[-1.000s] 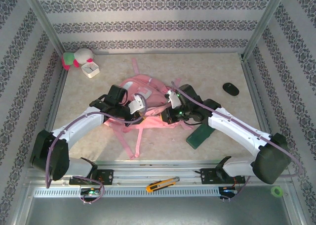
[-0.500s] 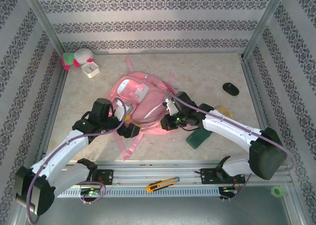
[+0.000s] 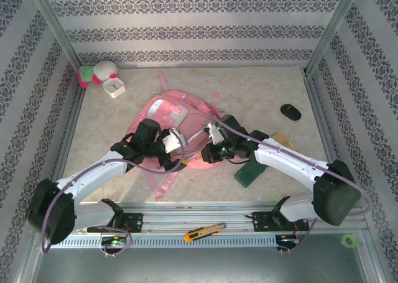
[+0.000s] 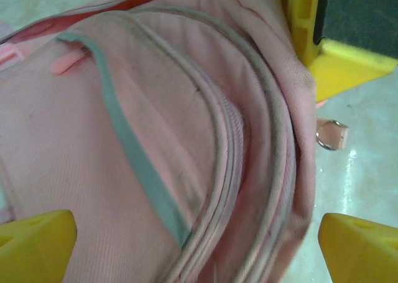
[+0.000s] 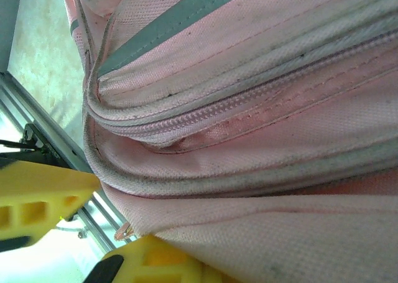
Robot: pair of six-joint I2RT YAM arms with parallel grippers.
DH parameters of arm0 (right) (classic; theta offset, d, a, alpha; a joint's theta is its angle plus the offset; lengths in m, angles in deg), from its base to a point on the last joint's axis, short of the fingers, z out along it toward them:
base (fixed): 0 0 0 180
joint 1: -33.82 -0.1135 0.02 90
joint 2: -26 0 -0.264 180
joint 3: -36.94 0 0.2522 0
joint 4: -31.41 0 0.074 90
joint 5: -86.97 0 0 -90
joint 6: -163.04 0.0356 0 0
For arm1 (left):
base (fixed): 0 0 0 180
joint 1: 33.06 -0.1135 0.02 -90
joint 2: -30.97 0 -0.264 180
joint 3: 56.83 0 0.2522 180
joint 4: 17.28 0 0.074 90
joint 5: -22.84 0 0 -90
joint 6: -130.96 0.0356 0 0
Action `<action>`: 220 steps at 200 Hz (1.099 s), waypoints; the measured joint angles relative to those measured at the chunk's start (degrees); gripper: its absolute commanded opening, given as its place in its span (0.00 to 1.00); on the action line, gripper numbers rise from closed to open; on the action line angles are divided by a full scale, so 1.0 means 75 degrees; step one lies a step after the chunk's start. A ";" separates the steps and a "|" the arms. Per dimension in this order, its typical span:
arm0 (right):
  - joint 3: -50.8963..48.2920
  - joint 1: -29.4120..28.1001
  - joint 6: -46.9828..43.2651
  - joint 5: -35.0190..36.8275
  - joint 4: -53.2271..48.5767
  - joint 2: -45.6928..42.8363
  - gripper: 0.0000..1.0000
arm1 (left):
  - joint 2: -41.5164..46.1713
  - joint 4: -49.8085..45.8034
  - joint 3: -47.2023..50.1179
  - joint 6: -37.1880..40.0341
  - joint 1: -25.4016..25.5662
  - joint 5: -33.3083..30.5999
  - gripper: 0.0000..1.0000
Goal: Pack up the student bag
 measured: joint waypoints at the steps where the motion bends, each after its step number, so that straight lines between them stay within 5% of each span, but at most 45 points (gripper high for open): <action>1: 0.0000 0.0000 0.0000 0.0000 0.0000 0.0000 0.00 | -0.0041 0.0035 0.0000 0.0009 0.0020 -0.0009 0.99; 44: -0.0003 0.0003 0.0029 -0.0023 0.0023 0.0000 0.00 | -0.1003 0.1177 -0.0006 0.0058 0.0487 -0.0484 0.96; 87: -0.0073 0.0122 0.0154 -0.0015 0.0297 0.0000 0.00 | -0.1396 0.2256 0.0224 -0.0481 0.0571 -0.0539 0.42; 123: -0.0207 0.0280 0.0204 -0.0009 0.0743 -0.0003 0.00 | -0.1393 0.2702 0.0391 -0.1026 0.0560 -0.0259 0.13; 162: -0.0262 0.0321 0.0233 -0.0050 0.0921 -0.0012 0.00 | -0.1390 0.2815 0.0393 -0.1877 0.0428 0.0277 0.05; 220: -0.0452 0.0318 0.0367 -0.0079 0.1037 -0.0079 0.16 | -0.1396 0.3200 0.0396 -0.2949 0.0361 0.0868 0.04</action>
